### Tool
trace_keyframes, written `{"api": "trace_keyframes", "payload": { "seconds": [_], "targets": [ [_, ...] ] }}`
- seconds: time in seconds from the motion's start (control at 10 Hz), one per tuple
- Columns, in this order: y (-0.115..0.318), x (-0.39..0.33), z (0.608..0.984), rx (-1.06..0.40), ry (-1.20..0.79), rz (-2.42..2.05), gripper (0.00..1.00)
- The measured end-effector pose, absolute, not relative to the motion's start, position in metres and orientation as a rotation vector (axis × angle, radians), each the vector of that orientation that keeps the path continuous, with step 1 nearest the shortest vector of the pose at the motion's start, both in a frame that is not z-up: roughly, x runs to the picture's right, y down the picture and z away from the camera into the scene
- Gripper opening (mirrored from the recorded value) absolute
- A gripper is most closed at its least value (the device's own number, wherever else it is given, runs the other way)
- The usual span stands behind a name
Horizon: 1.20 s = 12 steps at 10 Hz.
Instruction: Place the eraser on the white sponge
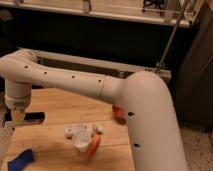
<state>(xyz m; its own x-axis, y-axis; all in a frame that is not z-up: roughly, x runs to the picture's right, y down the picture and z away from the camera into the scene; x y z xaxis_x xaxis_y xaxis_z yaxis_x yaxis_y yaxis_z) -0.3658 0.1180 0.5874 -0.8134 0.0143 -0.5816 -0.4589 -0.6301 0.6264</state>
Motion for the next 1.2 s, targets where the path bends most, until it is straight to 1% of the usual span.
{"api": "trace_keyframes", "payload": {
  "seconds": [0.2,0.3,0.6,0.8,1.0,1.2],
  "targets": [
    [0.119,-0.365,0.587,-0.789,1.190,2.484,0.00],
    [0.129,-0.375,0.580,-0.793,1.211,2.438,0.00],
    [0.176,-0.428,0.541,-0.777,1.232,2.227,0.00],
    [0.201,-0.461,0.529,-0.732,1.196,2.155,0.00],
    [0.219,-0.481,0.537,-0.671,1.182,2.165,0.00],
    [0.232,-0.479,0.558,-0.581,1.199,2.219,0.00]
  ]
}}
